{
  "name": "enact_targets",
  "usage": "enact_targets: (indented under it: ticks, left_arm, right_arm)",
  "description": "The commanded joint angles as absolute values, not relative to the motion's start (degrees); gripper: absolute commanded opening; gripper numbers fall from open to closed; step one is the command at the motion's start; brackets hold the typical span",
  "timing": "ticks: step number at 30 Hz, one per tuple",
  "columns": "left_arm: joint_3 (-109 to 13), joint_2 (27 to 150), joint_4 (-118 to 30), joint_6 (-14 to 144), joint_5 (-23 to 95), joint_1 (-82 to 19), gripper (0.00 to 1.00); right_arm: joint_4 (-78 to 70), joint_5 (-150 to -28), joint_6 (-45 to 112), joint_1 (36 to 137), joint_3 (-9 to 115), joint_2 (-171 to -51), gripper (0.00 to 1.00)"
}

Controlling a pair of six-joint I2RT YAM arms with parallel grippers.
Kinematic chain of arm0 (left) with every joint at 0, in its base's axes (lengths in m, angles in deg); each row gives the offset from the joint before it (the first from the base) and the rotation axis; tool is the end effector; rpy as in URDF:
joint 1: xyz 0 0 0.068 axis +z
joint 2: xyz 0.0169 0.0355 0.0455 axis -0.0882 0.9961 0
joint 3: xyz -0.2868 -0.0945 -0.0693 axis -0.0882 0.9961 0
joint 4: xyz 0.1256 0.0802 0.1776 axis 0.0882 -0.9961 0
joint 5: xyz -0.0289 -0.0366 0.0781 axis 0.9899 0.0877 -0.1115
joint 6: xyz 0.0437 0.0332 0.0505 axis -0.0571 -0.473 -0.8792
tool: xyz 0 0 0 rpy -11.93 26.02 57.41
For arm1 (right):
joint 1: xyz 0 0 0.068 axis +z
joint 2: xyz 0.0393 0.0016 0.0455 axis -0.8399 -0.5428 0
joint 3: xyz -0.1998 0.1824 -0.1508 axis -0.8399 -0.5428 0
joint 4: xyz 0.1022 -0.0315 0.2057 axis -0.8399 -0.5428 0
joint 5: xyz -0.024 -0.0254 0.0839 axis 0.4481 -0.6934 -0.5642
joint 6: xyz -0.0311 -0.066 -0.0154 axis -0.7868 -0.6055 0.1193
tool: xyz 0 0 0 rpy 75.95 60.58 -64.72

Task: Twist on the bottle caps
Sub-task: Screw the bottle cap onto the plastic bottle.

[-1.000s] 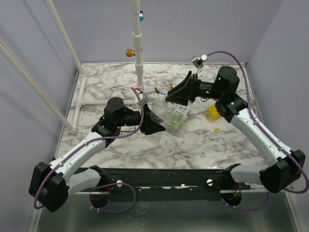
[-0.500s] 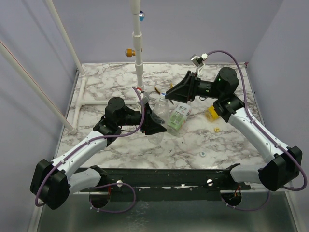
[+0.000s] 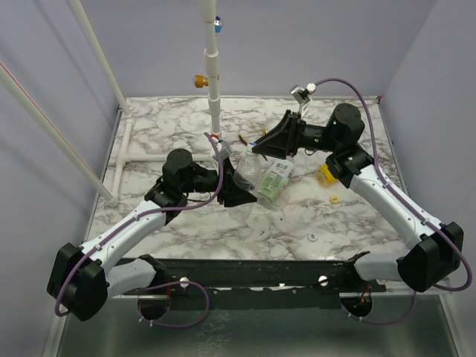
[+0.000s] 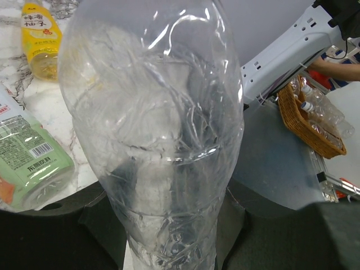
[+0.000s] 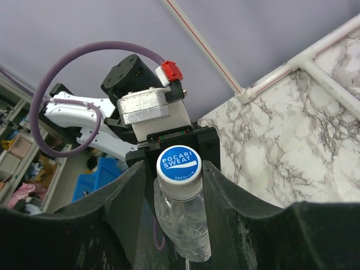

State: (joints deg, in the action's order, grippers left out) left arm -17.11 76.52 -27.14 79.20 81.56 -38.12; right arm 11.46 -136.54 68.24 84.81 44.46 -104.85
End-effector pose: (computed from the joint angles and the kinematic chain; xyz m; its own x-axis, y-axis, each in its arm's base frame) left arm 0.1527 -0.1597 0.3541 -0.4711 0.0011 -0.8821 0.8804 0.0625 -0.4701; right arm 0.2152 0.1706 0.4483 -0.5768 0.1286 -0.8067 -0.8070 0.0633 0.5871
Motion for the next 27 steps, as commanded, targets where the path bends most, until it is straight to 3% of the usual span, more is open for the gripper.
enact_targets:
  ticks: [1,5,12,18,27]
  left_arm:
    - [-18.61,76.81,-25.67,79.48,83.08,-37.81,0.00]
    - [-18.44,76.95,-25.63,79.45,82.85,-37.83,0.00]
    - [-18.88,77.27,-28.09,77.91,80.71,-37.79,0.00]
    - [-20.96,75.99,-37.69,69.96,65.30,-37.86,0.00]
    - [-21.82,73.26,-38.75,61.44,37.53,-44.49,0.00]
  right_arm:
    - [11.75,-136.01,68.20,85.57,44.10,-105.37,0.49]
    - [11.22,-136.08,68.26,85.69,44.92,-105.62,0.42]
    - [-0.12,-129.94,61.60,87.13,48.36,-105.00,0.14]
    - [-21.03,-107.11,50.61,93.95,55.30,-104.30,0.09]
    - [-34.05,-79.04,53.99,103.28,62.06,-108.84,0.04]
